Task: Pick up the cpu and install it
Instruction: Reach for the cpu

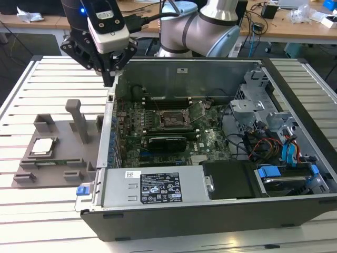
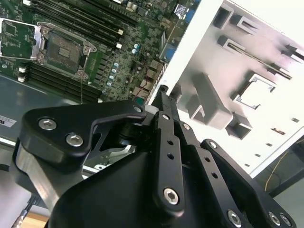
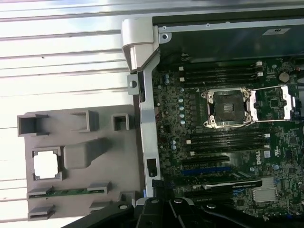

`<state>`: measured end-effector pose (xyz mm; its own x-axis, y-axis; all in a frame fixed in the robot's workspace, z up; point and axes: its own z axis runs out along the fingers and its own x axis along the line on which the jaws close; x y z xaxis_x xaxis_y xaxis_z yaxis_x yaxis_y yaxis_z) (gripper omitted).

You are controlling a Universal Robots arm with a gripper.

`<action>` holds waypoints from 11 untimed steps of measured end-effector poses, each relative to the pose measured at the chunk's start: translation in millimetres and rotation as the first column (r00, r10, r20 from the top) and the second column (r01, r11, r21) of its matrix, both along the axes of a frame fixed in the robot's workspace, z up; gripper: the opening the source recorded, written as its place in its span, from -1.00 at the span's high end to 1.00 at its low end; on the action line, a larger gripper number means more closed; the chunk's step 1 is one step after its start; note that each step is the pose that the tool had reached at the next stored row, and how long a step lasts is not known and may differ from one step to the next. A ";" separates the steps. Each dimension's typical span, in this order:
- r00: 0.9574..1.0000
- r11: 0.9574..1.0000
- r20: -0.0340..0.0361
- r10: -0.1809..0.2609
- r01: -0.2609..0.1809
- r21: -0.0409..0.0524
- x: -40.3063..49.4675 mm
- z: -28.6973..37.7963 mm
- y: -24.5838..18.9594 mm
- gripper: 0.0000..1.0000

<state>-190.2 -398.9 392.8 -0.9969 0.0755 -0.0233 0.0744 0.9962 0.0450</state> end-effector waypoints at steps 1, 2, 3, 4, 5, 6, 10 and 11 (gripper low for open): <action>1.000 1.000 0.000 0.000 0.000 0.000 -1.2 0.0 0.0 0.79; 1.000 1.000 0.000 0.000 0.000 0.000 -2.5 -0.1 0.0 0.79; 1.000 1.000 0.000 0.000 0.000 0.000 -3.6 0.0 0.0 0.79; 1.000 1.000 0.000 0.000 0.000 0.000 -4.9 -0.1 0.0 0.79; 1.000 1.000 0.000 0.000 0.000 0.000 -5.7 -0.1 0.0 0.79; 1.000 1.000 0.000 0.000 0.000 0.000 -6.1 -0.1 0.0 0.79; 1.000 1.000 0.000 0.000 0.000 0.000 -8.3 -0.1 0.0 0.79; 1.000 1.000 0.000 0.000 0.000 0.000 -8.9 -0.2 0.0 0.79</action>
